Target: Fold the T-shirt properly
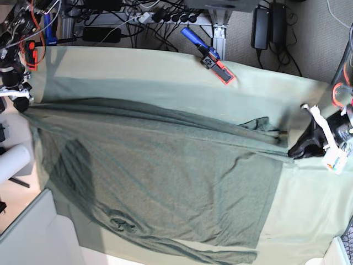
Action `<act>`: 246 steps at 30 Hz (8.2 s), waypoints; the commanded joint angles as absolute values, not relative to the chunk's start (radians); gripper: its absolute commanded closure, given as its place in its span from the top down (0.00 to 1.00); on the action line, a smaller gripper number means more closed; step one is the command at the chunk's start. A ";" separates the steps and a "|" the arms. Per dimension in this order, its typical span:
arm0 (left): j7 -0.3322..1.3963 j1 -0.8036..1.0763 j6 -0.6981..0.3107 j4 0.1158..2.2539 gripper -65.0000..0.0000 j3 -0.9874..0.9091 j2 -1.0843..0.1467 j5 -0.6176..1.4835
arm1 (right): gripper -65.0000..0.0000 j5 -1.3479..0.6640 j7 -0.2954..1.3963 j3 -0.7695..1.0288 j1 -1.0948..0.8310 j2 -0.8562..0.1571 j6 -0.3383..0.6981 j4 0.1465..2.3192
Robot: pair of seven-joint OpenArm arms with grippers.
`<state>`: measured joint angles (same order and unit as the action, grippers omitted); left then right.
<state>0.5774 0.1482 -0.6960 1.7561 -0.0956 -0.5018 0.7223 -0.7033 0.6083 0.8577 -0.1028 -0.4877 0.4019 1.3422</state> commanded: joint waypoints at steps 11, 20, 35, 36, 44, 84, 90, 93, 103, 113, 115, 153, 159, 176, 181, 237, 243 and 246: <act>0.519 -0.162 -0.698 1.412 0.00 0.068 -0.463 0.659 | 0.00 -0.607 0.523 0.732 0.139 -0.517 0.408 1.163; 0.503 -0.222 -0.698 1.238 0.50 0.068 -0.428 0.655 | 0.00 -0.553 0.505 0.674 0.238 -0.511 0.409 1.052; 0.792 -0.094 -0.698 1.242 0.54 -0.147 -0.435 0.962 | 0.65 -0.557 0.554 0.742 0.174 -0.503 0.411 1.055; 0.794 -0.082 -0.698 1.242 0.54 -0.152 -0.435 0.962 | 0.65 -0.558 0.553 0.743 0.168 -0.503 0.411 1.055; 0.813 -0.052 -0.698 1.242 0.54 -0.149 -0.400 0.991 | 0.65 -0.565 0.550 0.744 0.135 -0.500 0.411 1.054; 0.849 -0.052 -0.698 1.284 0.00 -0.049 -0.305 0.948 | 0.00 -0.512 0.433 0.744 0.191 -0.430 0.412 0.957; 0.967 -0.015 -0.698 1.423 0.00 -0.049 -0.347 1.038 | 0.00 -0.583 0.553 0.756 0.170 -0.444 0.416 0.997; 0.973 0.029 -0.698 1.502 0.00 -0.049 -0.382 1.055 | 0.00 -0.623 0.600 0.783 0.127 -0.451 0.416 1.058; 0.978 0.098 -0.698 1.646 0.00 -0.049 -0.466 1.059 | 0.00 -0.688 0.640 0.812 -0.023 -0.507 0.416 1.164; 0.969 0.096 -0.698 1.682 0.00 -0.049 -0.479 1.058 | 0.00 -0.698 0.641 0.818 0.055 -0.514 0.416 1.163; 0.969 0.094 -0.698 1.682 0.00 -0.049 -0.479 1.058 | 0.00 -0.695 0.641 0.818 0.086 -0.514 0.416 1.162; 0.880 -0.230 -0.698 1.438 0.00 0.047 -0.454 0.932 | 0.00 -0.478 0.575 0.679 0.326 -0.498 0.414 0.956; 0.883 -0.229 -0.698 1.438 0.00 0.047 -0.446 0.921 | 0.45 -0.515 0.704 0.688 0.319 -0.499 0.415 0.960; 0.925 -0.163 -0.698 1.439 0.00 0.047 -0.443 0.984 | 0.46 -0.727 0.809 0.840 0.072 -0.310 0.468 1.181; 0.925 -0.163 -0.698 1.439 0.00 0.046 -0.443 0.986 | 0.46 -0.725 0.788 0.838 0.118 -0.211 0.468 1.181; 0.950 -0.113 -0.698 1.633 0.00 0.045 -0.525 1.050 | 0.00 -0.678 0.819 0.820 0.070 -0.197 0.468 1.465; 0.916 -0.179 -0.698 1.547 0.00 0.045 -0.487 1.000 | 0.00 -0.649 0.812 0.820 0.177 -0.227 0.468 1.344; 0.916 -0.216 -0.698 1.464 0.00 0.045 -0.465 1.000 | 0.00 -0.643 0.807 0.815 0.215 -0.242 0.468 1.277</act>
<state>0.9386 -0.1909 -0.6895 1.4490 0.0532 -0.4507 0.9844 -0.6289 0.8371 0.8154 0.1955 -0.2226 0.4522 1.2591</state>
